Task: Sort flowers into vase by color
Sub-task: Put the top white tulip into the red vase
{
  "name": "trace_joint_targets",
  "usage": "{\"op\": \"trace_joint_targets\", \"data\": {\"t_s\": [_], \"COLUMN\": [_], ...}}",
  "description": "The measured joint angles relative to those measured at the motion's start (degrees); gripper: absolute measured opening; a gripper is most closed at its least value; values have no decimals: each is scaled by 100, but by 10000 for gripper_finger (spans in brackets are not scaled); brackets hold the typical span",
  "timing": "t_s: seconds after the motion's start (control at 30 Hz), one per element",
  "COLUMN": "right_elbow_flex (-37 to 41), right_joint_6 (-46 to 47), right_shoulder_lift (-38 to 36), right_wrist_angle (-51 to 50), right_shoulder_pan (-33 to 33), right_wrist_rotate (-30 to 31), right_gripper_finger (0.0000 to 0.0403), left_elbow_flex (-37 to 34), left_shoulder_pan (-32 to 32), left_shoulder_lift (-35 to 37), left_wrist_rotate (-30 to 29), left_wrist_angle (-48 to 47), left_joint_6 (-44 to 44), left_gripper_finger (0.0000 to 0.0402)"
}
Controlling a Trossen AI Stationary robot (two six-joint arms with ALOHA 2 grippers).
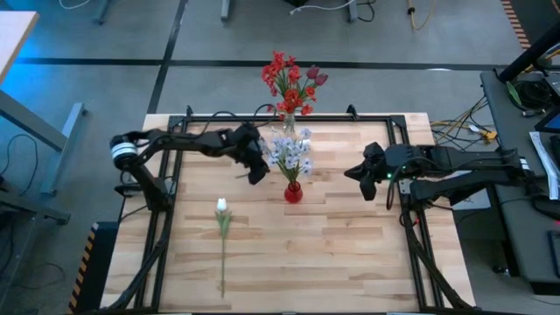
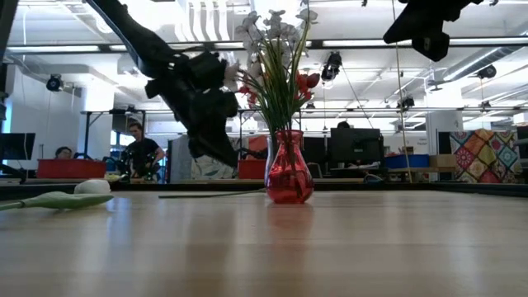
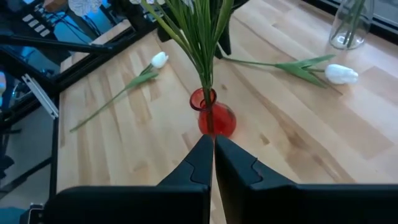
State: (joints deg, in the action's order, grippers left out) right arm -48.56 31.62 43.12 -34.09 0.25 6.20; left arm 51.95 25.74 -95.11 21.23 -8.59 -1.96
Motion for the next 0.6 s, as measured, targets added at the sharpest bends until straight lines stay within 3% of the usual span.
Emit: {"op": "trace_joint_targets", "data": {"t_s": [0.3, 0.6], "right_elbow_flex": [7, 7], "right_joint_6": [-55, -55], "right_shoulder_lift": [28, 70], "right_wrist_angle": [-42, -186], "right_shoulder_pan": [0, 0], "right_wrist_rotate": [-1, -7], "right_gripper_finger": [9, 9], "left_elbow_flex": [-3, -3], "left_shoulder_pan": [51, 164], "left_shoulder_lift": [-137, -313], "left_wrist_rotate": [-977, -1022], "left_wrist_angle": [22, 58], "left_joint_6": [109, -207], "left_gripper_finger": [77, 77]}}
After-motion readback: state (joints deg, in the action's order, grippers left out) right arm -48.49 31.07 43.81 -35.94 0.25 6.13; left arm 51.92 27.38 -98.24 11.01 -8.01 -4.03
